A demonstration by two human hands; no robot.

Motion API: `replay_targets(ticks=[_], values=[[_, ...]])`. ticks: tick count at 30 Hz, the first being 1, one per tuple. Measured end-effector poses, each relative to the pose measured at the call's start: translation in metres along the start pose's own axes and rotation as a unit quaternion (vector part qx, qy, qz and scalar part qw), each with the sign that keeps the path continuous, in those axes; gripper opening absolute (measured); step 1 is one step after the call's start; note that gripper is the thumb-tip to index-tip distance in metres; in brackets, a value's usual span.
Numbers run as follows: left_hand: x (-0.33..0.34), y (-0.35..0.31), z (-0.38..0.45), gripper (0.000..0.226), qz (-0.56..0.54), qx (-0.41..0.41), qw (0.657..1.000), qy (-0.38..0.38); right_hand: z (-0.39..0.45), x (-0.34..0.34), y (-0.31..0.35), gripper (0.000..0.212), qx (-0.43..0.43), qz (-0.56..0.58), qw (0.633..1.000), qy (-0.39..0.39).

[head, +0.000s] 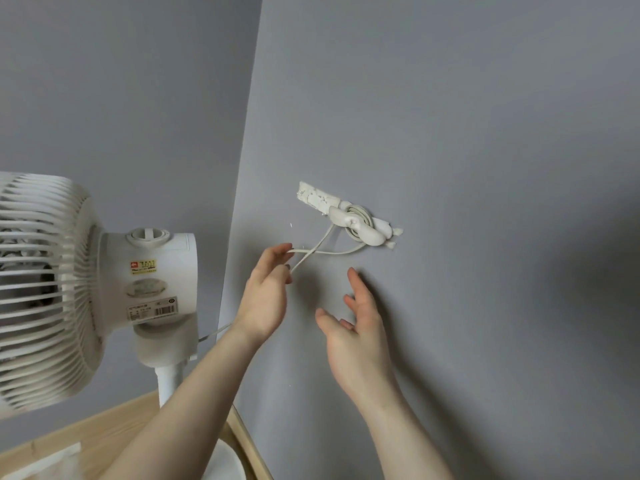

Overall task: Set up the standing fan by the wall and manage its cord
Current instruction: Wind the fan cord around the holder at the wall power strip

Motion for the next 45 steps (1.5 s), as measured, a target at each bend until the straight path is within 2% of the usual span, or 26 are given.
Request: replay_targets(ticks=[8,15,20,23,31,35,37,40,43,45], values=[[0.004,0.002,0.003,0.064,0.068,-0.037,0.996,0.036,-0.020,-0.038,-0.003,0.070,-0.023,0.003,0.999,-0.032],[0.007,-0.055,0.023,0.077,0.192,-0.006,0.979,0.070,-0.026,-0.039,0.013,0.069,-0.042,0.045,0.998,-0.031],[0.016,-0.097,0.038,0.043,0.173,-0.030,0.983,0.054,-0.025,-0.041,0.025,0.070,-0.060,0.075,0.995,-0.018],[0.029,-0.126,0.033,0.052,0.142,-0.036,0.988,0.056,-0.026,-0.047,0.030,0.070,-0.067,0.097,0.993,-0.020],[0.062,-0.172,0.024,0.050,0.130,-0.010,0.991,0.035,-0.025,-0.065,0.036,0.069,-0.068,0.162,0.984,-0.028],[0.063,-0.186,0.026,0.026,0.156,0.034,0.987,-0.007,-0.021,-0.074,0.040,0.069,-0.074,0.176,0.981,-0.037],[0.061,-0.191,0.024,0.037,0.173,0.060,0.983,-0.032,-0.021,-0.075,0.042,0.069,-0.080,0.184,0.979,-0.036],[0.060,-0.198,0.017,0.048,0.268,0.126,0.952,-0.077,-0.022,-0.076,0.044,0.067,-0.083,0.191,0.978,-0.032],[0.062,-0.209,0.013,0.039,0.419,0.237,0.870,-0.106,-0.024,-0.078,0.044,0.067,-0.075,0.198,0.977,-0.028],[0.062,-0.213,0.013,0.029,0.490,0.274,0.820,-0.110,-0.024,-0.080,0.044,0.067,-0.071,0.202,0.976,-0.029]])
Point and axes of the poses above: each hand's wrist, its own z-axis towards the middle knuckle, its own x-axis out of the palm, y = z × x, the point moved 5 cm from there along z, towards the middle knuckle, and after that the axes turned 5 degrees about -y, right-handed, at the moved point
